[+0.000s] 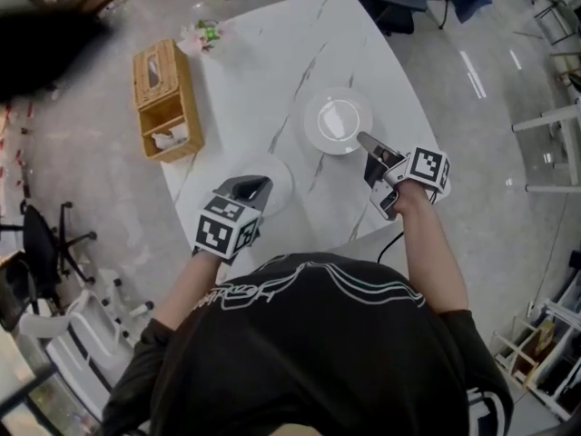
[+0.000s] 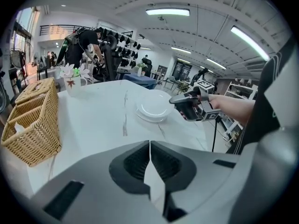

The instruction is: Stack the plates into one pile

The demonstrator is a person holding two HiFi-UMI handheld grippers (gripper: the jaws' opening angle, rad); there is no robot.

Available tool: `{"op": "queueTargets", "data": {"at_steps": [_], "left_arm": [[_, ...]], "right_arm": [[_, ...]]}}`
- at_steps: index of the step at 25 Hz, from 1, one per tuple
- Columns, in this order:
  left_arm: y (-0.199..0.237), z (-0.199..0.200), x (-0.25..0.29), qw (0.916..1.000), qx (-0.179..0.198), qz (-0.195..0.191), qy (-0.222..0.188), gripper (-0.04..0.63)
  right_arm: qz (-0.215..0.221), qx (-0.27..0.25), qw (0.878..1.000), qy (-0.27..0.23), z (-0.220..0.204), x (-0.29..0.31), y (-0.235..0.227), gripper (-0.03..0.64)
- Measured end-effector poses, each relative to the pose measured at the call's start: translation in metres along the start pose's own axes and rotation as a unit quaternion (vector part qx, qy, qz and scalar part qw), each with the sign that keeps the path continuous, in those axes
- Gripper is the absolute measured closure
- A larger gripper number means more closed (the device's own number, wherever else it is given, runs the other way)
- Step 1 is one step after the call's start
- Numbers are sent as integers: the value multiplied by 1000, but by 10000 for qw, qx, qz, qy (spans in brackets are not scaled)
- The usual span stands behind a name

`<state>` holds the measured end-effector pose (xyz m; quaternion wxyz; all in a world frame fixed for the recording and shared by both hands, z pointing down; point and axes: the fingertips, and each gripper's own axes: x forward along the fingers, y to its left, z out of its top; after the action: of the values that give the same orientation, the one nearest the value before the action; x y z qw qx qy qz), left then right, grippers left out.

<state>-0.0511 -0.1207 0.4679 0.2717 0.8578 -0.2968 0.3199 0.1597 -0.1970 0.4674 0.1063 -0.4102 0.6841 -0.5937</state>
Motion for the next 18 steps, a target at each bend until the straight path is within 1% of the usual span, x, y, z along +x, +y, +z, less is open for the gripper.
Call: {"op": "queueTargets", "data": {"at_steps": [4, 8, 14, 16, 18], "left_arm": [[2, 0, 1, 10000, -10, 23, 21, 568], [6, -3, 3, 10000, -41, 69, 35, 568], [7, -6, 6, 9999, -65, 103, 66, 568], [8, -6, 7, 9999, -78, 114, 56, 568], [9, -8, 8, 9999, -94, 121, 62, 568]], "right_arm": [[44, 180, 9998, -4, -1, 7, -7, 577], [-73, 84, 9999, 64, 0, 7, -18, 574], [40, 59, 9999, 107, 0, 10, -19, 572], [34, -137, 9997, 221, -2, 11, -18, 548], [86, -368, 9986, 380, -4, 13, -16, 465]]}}
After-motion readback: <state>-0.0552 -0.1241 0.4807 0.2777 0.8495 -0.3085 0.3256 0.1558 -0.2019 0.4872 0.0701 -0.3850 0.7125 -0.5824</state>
